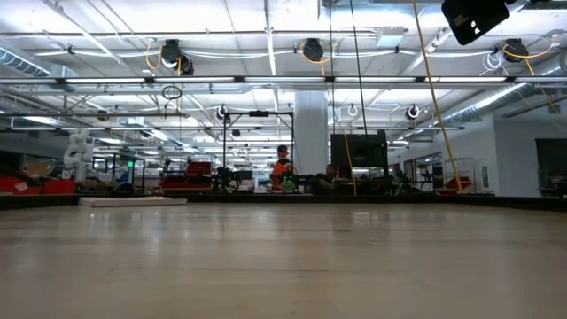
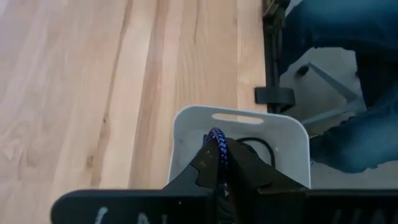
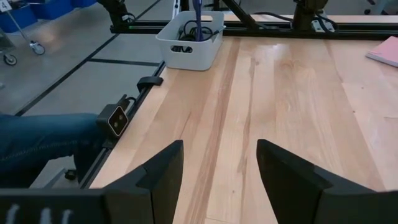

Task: Pick and place USB-C Cables
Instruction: Put the blue charger cable into the white bin, then return to Home Position

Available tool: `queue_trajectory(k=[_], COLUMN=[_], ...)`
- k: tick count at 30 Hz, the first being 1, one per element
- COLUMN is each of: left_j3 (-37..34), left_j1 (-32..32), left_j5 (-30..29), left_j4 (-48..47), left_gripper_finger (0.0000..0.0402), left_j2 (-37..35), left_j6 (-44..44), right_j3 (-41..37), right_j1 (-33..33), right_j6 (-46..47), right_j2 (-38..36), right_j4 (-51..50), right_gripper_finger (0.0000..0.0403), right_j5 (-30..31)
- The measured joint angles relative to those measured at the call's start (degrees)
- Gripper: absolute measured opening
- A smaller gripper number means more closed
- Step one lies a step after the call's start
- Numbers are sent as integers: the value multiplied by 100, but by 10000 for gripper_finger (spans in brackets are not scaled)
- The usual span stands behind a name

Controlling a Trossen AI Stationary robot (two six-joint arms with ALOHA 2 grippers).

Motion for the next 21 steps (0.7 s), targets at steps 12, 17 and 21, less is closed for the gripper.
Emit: queue_trajectory(k=[12, 17, 21], left_j3=[0, 0, 0], left_j1=[-94, -94, -94], left_j5=[951, 1215, 1365], left_j4=[21, 20, 10], left_gripper_finger=[44, 63, 66], left_j2=[203, 203, 203], left_j6=[-865, -934, -1036], right_j3=[-2, -2, -2], right_j1=[0, 0, 0], right_j6=[57, 57, 57], right_j2=[0, 0, 0], right_j4=[0, 0, 0], right_gripper_finger=[194, 194, 194], right_j5=[2, 2, 2])
